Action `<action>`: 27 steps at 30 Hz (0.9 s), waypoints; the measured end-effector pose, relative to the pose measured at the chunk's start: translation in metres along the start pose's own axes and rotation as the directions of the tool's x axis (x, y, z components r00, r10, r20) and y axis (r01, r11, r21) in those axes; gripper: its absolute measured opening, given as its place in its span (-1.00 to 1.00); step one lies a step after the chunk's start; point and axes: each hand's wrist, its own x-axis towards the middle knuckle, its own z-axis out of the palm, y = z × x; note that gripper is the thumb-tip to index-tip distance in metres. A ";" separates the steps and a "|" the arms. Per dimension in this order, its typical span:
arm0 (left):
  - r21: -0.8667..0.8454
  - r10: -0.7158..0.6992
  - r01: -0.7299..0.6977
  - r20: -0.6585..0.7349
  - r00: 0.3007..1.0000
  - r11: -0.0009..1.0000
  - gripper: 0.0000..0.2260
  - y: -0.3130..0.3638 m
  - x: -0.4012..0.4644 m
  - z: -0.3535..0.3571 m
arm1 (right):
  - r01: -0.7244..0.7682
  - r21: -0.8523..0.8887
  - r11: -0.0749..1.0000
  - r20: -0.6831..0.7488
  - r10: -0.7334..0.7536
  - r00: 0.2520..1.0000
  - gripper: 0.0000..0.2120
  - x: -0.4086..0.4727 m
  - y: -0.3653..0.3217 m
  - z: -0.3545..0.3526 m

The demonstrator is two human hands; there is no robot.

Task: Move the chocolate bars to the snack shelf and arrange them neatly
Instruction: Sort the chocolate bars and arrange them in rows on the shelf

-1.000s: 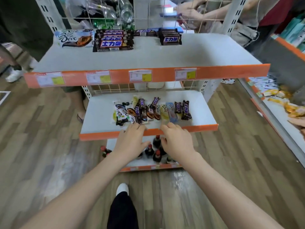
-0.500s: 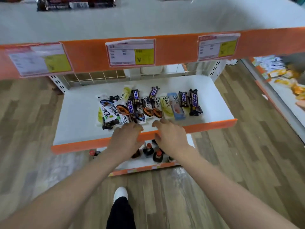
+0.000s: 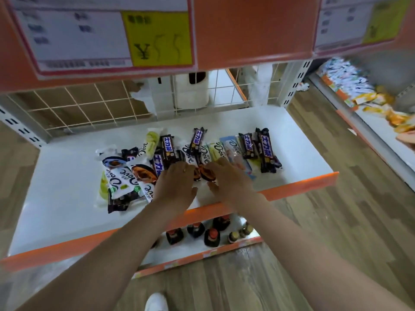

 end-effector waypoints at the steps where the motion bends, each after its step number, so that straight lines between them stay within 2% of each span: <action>1: 0.026 -0.001 0.001 0.007 1.000 1.000 -0.51 -0.001 0.003 0.004 | 0.016 -0.011 1.000 0.011 -0.016 1.000 -0.57 0.003 0.001 0.004; 6: 0.114 0.005 -0.010 0.040 0.999 0.993 -0.43 -0.007 0.003 0.021 | 0.048 -0.086 0.995 -0.006 -0.049 0.999 -0.47 0.000 0.002 0.025; 12: 0.113 -0.023 0.023 0.004 1.000 0.993 -0.44 0.001 -0.012 0.030 | -0.012 -0.111 0.994 -0.068 0.005 0.998 -0.57 -0.003 -0.004 0.029; 18: 0.120 -0.083 0.086 -0.027 0.996 0.989 -0.55 0.021 -0.013 0.029 | -0.020 -0.090 0.996 -0.047 0.016 0.999 -0.64 -0.003 -0.003 0.020; 21: 0.140 -0.048 0.049 -0.009 0.999 0.989 -0.62 0.033 -0.012 0.030 | -0.044 -0.188 0.981 -0.170 0.012 0.985 -0.67 -0.007 0.002 0.010; 24: 0.120 0.054 -0.048 -0.045 0.998 0.992 -0.65 0.034 -0.011 0.030 | -0.049 -0.140 0.989 -0.006 0.049 0.999 -0.59 -0.008 0.013 0.004; 27: 0.071 0.151 -0.149 -0.033 0.988 0.986 -0.66 0.020 -0.003 0.025 | -0.078 -0.192 0.978 0.032 0.085 0.996 -0.58 -0.011 0.016 0.004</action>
